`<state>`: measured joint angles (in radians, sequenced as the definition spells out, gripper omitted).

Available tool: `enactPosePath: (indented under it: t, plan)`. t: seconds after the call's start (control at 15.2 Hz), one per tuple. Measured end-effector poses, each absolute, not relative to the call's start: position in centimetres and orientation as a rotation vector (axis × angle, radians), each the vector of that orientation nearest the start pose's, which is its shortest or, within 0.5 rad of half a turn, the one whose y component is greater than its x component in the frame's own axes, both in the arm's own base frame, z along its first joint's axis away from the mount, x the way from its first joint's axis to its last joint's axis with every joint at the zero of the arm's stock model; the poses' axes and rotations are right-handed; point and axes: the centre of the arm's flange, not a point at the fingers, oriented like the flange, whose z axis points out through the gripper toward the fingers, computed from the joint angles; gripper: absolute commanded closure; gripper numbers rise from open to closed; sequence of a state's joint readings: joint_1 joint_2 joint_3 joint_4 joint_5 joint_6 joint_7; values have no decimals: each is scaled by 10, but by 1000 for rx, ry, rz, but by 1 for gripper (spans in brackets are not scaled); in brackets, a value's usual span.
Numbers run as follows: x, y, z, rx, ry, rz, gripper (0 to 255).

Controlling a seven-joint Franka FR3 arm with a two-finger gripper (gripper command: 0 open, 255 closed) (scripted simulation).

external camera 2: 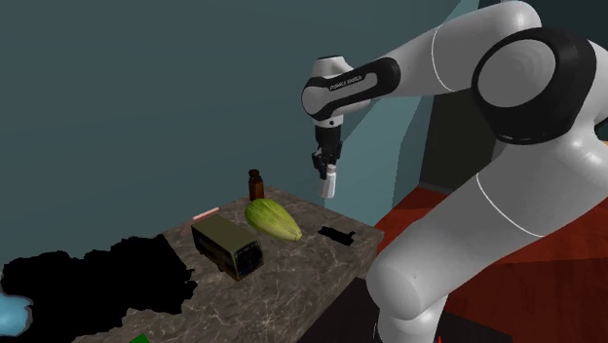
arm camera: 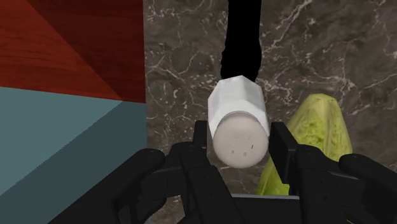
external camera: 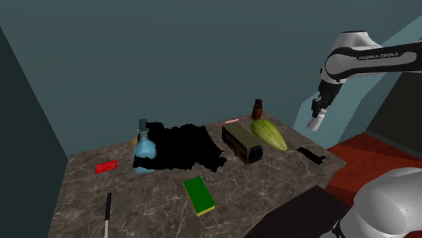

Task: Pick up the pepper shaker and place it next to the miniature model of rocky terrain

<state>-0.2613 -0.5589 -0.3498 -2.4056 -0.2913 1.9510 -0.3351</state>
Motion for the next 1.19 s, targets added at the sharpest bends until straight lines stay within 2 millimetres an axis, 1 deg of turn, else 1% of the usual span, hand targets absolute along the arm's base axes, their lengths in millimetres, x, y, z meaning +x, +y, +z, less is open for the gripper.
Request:
enactPosePath:
  t: [0.66, 0.73, 0.79, 0.92, 1.06, 1.19]
  plan:
    - [310, -257, 558, -3253, 221, -59, 255]
    - [311, -251, 560, -3253, 221, -59, 255]
    - [312, -240, 561, -3253, 220, -59, 255]
    - [318, -217, 558, -3253, 220, -59, 255]
    - [321, -193, 560, -3253, 219, -59, 255]
    - [331, -165, 559, -3253, 218, -59, 255]
